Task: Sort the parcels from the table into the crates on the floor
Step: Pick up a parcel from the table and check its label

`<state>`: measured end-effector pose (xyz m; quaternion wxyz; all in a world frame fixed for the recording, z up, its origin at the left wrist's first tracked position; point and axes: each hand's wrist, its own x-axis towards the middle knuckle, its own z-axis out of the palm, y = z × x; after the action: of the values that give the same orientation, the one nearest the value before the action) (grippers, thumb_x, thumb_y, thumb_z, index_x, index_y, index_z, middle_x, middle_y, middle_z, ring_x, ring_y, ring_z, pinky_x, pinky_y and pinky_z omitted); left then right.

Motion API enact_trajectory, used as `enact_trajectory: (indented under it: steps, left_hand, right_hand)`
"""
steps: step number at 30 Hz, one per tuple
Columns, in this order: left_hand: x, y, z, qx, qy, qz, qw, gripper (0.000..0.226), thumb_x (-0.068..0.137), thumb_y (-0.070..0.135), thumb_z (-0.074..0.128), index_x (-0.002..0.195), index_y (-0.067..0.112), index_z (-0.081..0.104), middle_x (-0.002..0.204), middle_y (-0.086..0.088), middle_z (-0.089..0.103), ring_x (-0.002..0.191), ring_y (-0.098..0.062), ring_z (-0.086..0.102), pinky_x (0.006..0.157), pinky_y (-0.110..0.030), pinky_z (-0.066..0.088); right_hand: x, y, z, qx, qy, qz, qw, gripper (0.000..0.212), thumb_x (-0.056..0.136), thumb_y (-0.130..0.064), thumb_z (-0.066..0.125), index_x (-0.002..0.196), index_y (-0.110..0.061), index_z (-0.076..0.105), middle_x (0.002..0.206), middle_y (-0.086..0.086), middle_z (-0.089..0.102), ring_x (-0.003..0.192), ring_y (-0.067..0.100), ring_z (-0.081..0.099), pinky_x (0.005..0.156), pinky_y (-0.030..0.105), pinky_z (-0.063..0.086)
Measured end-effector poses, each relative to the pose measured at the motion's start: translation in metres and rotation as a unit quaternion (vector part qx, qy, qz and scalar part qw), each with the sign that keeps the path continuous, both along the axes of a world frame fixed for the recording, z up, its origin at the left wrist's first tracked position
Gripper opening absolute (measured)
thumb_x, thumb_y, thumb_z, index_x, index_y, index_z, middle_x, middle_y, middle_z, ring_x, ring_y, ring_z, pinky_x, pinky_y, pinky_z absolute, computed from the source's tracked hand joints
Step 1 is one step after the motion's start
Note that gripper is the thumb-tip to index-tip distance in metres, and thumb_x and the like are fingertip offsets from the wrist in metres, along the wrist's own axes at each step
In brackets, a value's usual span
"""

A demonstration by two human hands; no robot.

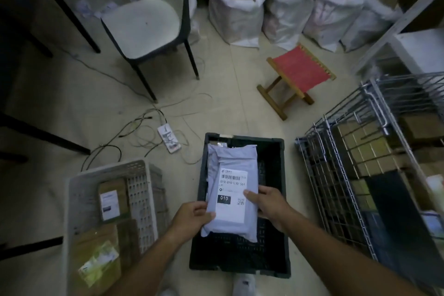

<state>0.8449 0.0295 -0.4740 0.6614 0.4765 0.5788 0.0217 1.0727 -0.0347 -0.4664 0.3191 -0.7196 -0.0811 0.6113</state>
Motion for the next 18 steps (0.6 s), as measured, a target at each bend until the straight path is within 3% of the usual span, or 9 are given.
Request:
enact_trajectory:
  steps: [3, 6, 9, 11, 13, 18]
  left_hand:
    - [0.015, 0.004, -0.068, 0.000, 0.021, -0.004, 1.000, 0.015, 0.085, 0.008, 0.078, 0.100, 0.006, 0.076, 0.080, 0.006, 0.078, 0.077, -0.012, 0.072, 0.069, -0.023, 0.056]
    - [0.026, 0.015, -0.124, 0.059, 0.086, -0.010, 0.994, 0.012, 0.086, 0.026, 0.078, 0.096, 0.018, 0.077, 0.093, 0.006, 0.078, 0.085, -0.012, 0.072, 0.082, -0.029, 0.059]
    - [0.032, 0.029, -0.171, 0.164, 0.146, -0.016, 0.975, 0.020, 0.091, 0.022, 0.072, 0.110, 0.014, 0.072, 0.109, 0.002, 0.071, 0.090, -0.012, 0.065, 0.074, -0.021, 0.049]
    - [0.033, 0.040, -0.201, 0.222, 0.165, -0.042, 0.960, 0.016, 0.093, 0.014, 0.068, 0.108, 0.006, 0.069, 0.099, 0.001, 0.070, 0.081, -0.010, 0.060, 0.060, -0.015, 0.042]
    - [0.031, 0.050, -0.228, 0.237, 0.184, -0.062, 0.952, 0.013, 0.094, 0.007, 0.063, 0.105, 0.004, 0.066, 0.090, -0.001, 0.067, 0.077, -0.015, 0.062, 0.055, -0.008, 0.036]
    - [0.028, 0.062, -0.268, 0.257, 0.213, -0.079, 0.939, 0.012, 0.092, -0.001, 0.057, 0.099, 0.002, 0.066, 0.076, 0.001, 0.064, 0.061, -0.009, 0.055, 0.047, -0.006, 0.037]
  right_hand:
    - [0.016, -0.007, -0.077, -0.028, 0.008, -0.001, 1.000, 0.021, 0.094, -0.019, 0.072, 0.113, -0.011, 0.072, 0.107, 0.006, 0.078, 0.098, 0.025, 0.074, 0.084, 0.041, 0.059]
    - [0.020, -0.012, -0.151, -0.049, 0.006, 0.008, 0.999, 0.024, 0.092, -0.020, 0.074, 0.115, -0.010, 0.072, 0.107, 0.006, 0.077, 0.093, 0.023, 0.075, 0.081, 0.040, 0.061]
    - [0.011, -0.013, -0.224, -0.069, 0.010, 0.013, 0.997, 0.037, 0.091, -0.019, 0.076, 0.124, -0.004, 0.068, 0.114, 0.010, 0.075, 0.085, 0.020, 0.074, 0.067, 0.030, 0.059]
    - [0.000, -0.010, -0.267, -0.080, 0.012, 0.017, 0.997, 0.050, 0.088, -0.023, 0.080, 0.130, -0.002, 0.065, 0.124, 0.014, 0.071, 0.097, 0.027, 0.072, 0.081, 0.040, 0.061]
    - [-0.013, -0.004, -0.302, -0.092, 0.017, 0.019, 0.995, 0.049, 0.088, -0.022, 0.080, 0.129, -0.001, 0.065, 0.126, 0.015, 0.070, 0.107, 0.033, 0.069, 0.095, 0.048, 0.057]
    - [-0.043, 0.009, -0.366, -0.113, 0.007, -0.005, 0.994, 0.036, 0.090, -0.016, 0.077, 0.122, 0.000, 0.069, 0.119, 0.017, 0.072, 0.100, 0.033, 0.069, 0.092, 0.044, 0.058]
